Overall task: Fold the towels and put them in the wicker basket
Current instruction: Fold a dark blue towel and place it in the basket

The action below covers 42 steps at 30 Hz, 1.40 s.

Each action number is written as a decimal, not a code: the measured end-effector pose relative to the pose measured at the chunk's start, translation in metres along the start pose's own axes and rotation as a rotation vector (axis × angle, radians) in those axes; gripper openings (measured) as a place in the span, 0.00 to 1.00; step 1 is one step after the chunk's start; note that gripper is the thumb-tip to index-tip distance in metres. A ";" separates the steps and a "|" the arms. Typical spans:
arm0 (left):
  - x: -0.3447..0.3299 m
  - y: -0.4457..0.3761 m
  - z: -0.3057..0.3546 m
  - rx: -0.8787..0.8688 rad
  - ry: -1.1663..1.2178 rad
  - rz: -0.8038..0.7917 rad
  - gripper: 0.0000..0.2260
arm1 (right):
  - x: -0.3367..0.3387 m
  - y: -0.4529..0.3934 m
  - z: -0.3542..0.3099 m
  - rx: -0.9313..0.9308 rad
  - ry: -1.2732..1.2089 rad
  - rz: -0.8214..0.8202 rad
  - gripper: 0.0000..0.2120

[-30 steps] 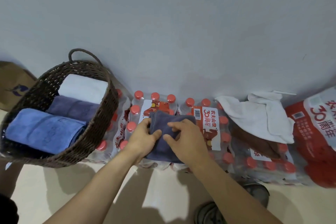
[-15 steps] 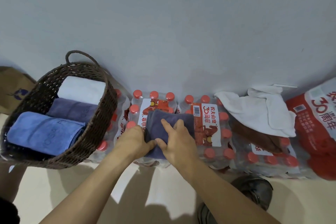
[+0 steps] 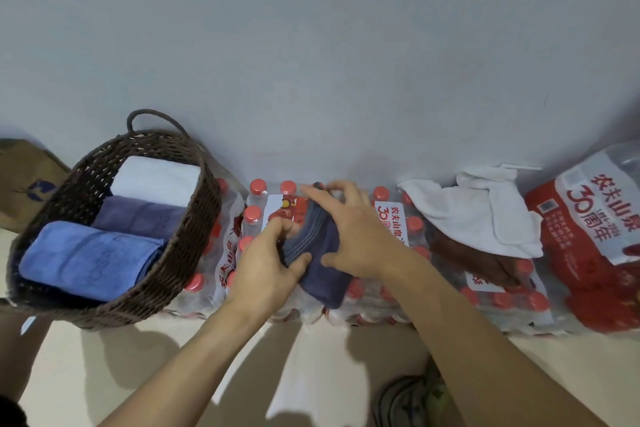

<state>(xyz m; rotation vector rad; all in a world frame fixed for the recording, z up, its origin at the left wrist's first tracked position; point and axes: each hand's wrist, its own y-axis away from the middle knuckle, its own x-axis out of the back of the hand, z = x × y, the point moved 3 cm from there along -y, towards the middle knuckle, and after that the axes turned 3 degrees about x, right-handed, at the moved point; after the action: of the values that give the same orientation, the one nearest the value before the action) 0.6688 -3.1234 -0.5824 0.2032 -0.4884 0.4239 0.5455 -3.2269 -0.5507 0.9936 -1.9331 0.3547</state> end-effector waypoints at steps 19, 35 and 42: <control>-0.034 -0.011 0.016 0.053 0.391 0.127 0.17 | 0.048 0.046 0.099 -0.332 -0.798 -0.012 0.13; -0.092 0.011 -0.020 -0.386 -0.283 -0.225 0.26 | 0.001 0.063 0.115 -0.175 -0.202 0.010 0.22; -0.091 0.000 -0.016 -0.521 -0.436 -0.280 0.24 | -0.032 0.101 0.121 -0.014 0.023 0.166 0.36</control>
<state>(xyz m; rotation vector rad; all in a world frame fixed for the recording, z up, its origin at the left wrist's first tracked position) 0.6030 -3.1501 -0.6415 -0.1455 -0.9660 -0.0359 0.4054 -3.2177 -0.6289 0.8190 -1.9999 0.4438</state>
